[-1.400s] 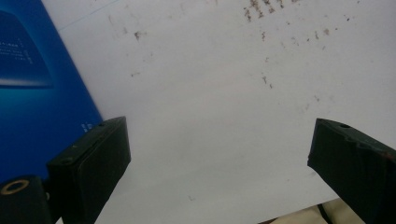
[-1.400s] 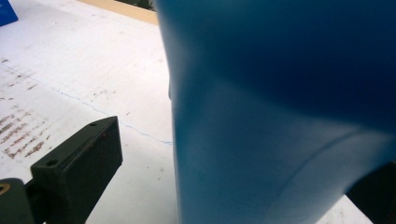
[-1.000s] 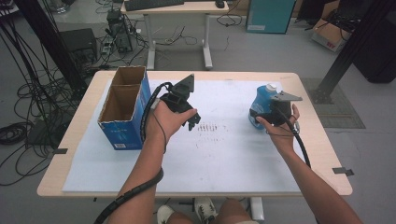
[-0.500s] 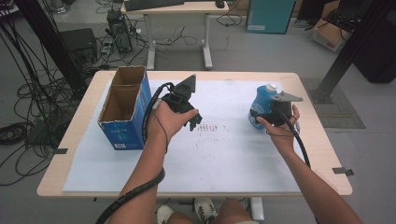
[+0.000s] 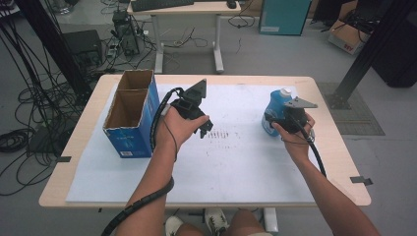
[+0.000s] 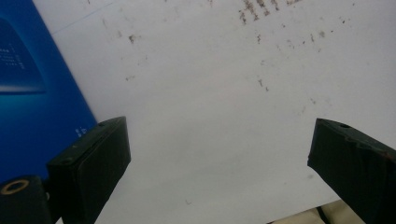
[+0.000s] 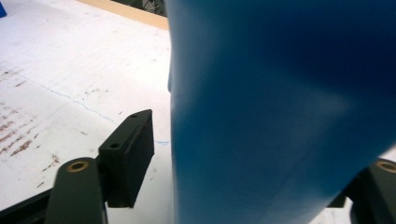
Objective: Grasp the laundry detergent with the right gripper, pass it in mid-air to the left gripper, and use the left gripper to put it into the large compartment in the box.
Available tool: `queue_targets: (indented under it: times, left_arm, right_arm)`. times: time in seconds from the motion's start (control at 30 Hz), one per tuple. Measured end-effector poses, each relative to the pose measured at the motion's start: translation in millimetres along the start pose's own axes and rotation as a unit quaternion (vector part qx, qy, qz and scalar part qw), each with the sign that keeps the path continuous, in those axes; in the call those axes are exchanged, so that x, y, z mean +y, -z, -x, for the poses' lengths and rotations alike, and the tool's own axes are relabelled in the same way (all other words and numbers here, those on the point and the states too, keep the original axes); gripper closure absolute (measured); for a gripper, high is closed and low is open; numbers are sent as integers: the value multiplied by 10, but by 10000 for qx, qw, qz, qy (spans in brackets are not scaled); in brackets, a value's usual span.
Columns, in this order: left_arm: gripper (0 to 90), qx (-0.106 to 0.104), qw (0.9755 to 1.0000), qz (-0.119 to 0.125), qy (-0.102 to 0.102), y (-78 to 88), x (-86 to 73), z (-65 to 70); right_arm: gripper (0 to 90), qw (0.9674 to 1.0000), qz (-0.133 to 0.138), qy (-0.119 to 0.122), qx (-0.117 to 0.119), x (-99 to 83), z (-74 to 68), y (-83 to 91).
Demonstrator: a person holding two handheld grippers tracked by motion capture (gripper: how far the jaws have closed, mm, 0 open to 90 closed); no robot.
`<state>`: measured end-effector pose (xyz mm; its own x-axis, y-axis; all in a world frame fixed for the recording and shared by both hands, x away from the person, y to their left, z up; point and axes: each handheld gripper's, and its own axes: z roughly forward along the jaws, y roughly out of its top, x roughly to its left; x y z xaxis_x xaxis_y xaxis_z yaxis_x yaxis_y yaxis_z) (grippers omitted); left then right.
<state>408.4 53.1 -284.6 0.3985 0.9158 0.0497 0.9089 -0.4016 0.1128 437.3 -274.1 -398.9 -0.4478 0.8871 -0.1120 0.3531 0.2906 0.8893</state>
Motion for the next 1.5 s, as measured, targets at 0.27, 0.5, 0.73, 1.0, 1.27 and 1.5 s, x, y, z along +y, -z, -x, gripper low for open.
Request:
queue_targets:
  times: [0.27, 0.5, 0.73, 1.0, 1.27, 1.5]
  left_arm:
    - [60, -9, 10000, -4, -17, -4, -2, 8]
    - [60, 4, 10000, 8, -35, 17, -6, 23]
    - [60, 17, 10000, 19, -22, 31, -21, 23]
    - [60, 38, 10000, 45, -21, 66, -36, 23]
    - [60, 50, 10000, 48, -22, 79, -48, 25]
    - [60, 56, 10000, 54, -25, 95, -54, 30]
  right_arm:
    - [393, 10000, -49, -9, -37, -20, 32, 10]
    - [406, 10000, -15, -66, -31, -21, 43, 11]
    - [410, 10000, -25, -78, -12, -20, 46, 13]
    - [411, 10000, 40, -77, 13, -38, 50, 15]
    - [412, 9999, 66, -97, 26, -45, 53, 13]
    - [413, 9999, 61, -89, 45, -44, 57, 13]
